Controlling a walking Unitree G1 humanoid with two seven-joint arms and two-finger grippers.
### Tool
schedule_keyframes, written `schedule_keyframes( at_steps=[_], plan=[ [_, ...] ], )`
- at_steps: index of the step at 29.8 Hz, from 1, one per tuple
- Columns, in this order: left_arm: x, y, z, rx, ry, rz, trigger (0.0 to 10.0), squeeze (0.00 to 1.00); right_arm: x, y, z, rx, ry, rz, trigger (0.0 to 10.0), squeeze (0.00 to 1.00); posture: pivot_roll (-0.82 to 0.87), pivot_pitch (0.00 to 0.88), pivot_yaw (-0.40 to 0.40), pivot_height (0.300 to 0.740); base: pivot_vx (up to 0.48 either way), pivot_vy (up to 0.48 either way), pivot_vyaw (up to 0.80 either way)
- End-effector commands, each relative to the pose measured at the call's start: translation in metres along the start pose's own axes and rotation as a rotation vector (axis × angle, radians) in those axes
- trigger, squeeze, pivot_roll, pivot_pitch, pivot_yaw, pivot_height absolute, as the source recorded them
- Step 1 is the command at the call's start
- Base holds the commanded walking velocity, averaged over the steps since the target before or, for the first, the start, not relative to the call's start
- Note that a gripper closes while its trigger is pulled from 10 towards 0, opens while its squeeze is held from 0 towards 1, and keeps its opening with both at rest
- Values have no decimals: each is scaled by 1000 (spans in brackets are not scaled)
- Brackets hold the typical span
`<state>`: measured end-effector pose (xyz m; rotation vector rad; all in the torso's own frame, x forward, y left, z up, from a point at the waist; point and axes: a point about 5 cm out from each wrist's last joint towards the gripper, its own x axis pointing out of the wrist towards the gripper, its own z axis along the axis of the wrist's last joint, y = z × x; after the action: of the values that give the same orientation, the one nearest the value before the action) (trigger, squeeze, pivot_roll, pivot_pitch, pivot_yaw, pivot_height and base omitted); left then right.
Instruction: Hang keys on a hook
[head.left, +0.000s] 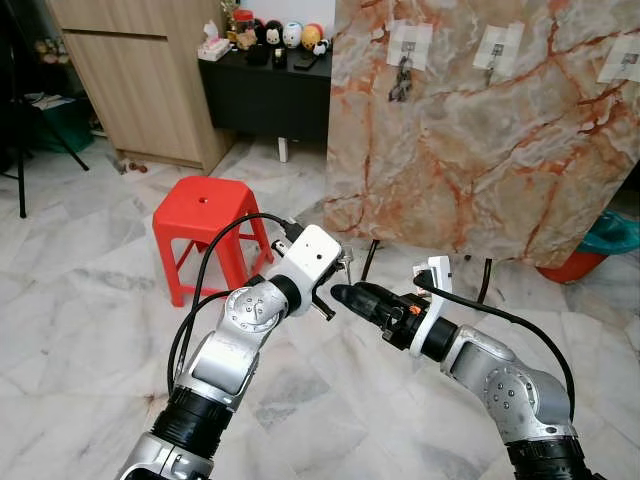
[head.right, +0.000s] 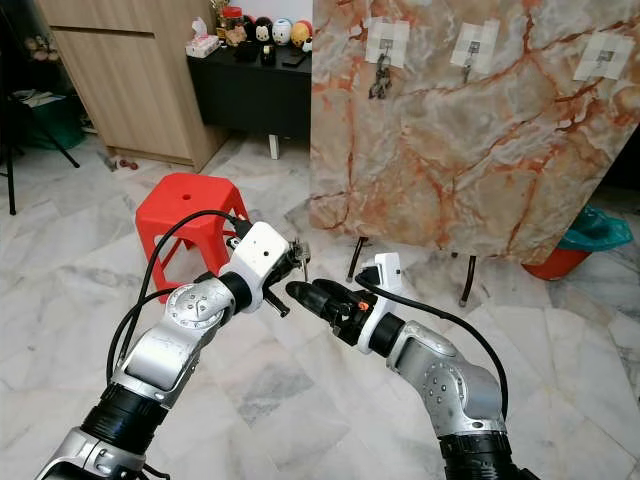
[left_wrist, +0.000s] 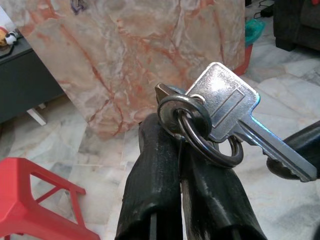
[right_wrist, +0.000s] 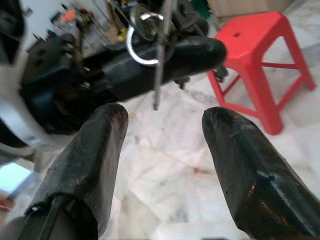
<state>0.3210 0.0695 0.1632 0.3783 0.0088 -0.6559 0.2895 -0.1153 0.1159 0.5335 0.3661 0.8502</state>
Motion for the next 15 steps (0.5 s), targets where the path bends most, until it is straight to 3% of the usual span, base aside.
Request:
schedule_keyframes(
  at_steps=[1,3,4,5,6,7,8,15],
  plan=[
    [2,-3,13,31,-48,-21,10000,0,1,-3,-2,-22,24,-19,10000,0,-26,0,-49,740,0,0,0],
    [3,-4,14,29,-52,-24,10000,0,0,-3,-2,-17,18,-12,10000,0,-23,0,-49,740,0,0,0],
    [3,-4,14,29,-52,-24,10000,0,0,-3,-2,-19,19,-12,7529,0,-25,0,-49,740,0,0,0],
    [3,-4,14,29,-52,-24,10000,0,0,-3,-2,-19,19,-12,7529,0,-25,0,-49,740,0,0,0],
    [2,-4,13,28,-50,-25,10000,0,0,-3,-1,-21,18,-12,1843,0,-25,0,-49,740,0,0,0],
    [2,-4,13,28,-50,-25,10000,0,0,-3,-1,-21,18,-12,1843,0,-25,0,-49,740,0,0,0],
    [2,-5,12,28,-47,-26,10000,0,0,-3,-1,-25,18,-11,0,0,-25,0,-49,740,0,0,0],
    [2,-5,12,28,-44,-27,10000,0,0,-4,1,-32,13,-7,0,0,-23,0,-50,740,0,0,0]
  ],
)
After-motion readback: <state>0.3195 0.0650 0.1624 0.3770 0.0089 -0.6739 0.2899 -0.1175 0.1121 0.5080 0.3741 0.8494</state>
